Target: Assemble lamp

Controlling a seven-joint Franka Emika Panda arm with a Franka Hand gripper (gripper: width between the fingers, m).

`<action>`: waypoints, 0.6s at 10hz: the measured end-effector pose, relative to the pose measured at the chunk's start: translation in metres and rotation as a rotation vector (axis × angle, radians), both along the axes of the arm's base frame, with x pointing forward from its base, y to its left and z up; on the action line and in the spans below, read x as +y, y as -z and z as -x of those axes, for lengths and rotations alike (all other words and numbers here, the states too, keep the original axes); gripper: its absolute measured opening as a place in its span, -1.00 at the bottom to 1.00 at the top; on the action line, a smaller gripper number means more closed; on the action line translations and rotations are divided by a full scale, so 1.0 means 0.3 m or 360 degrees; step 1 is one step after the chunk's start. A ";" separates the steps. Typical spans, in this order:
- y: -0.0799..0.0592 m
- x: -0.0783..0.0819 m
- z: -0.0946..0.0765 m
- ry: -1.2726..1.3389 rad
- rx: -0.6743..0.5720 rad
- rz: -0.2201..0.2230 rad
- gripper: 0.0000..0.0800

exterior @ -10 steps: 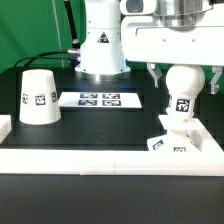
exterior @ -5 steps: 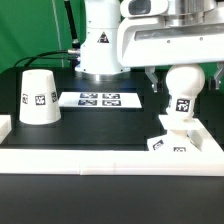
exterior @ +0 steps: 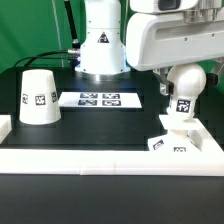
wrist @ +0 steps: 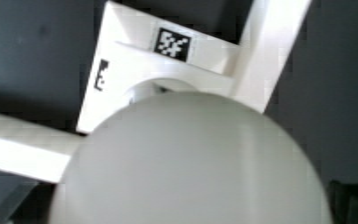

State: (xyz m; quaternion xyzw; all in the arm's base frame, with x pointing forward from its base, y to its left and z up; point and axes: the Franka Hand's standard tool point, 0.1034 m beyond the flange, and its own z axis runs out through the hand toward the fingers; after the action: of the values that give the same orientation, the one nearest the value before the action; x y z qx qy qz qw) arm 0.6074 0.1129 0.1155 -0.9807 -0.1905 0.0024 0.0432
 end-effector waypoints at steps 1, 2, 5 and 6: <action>0.000 -0.003 -0.001 -0.0107 -0.0009 -0.0002 0.75; 0.000 -0.006 -0.003 -0.0265 -0.0027 0.0010 0.75; 0.000 -0.013 -0.003 -0.0593 -0.0049 0.0028 0.75; 0.001 -0.015 -0.002 -0.0656 -0.0048 0.0029 0.75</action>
Offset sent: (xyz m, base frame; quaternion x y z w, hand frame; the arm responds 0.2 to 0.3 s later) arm 0.0014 0.0000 0.0044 -0.0114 -0.0047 -0.1602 0.9870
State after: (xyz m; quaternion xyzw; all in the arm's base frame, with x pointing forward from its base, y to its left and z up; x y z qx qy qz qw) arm 0.6079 0.1084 0.1153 -0.9213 -0.3878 -0.0017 0.0301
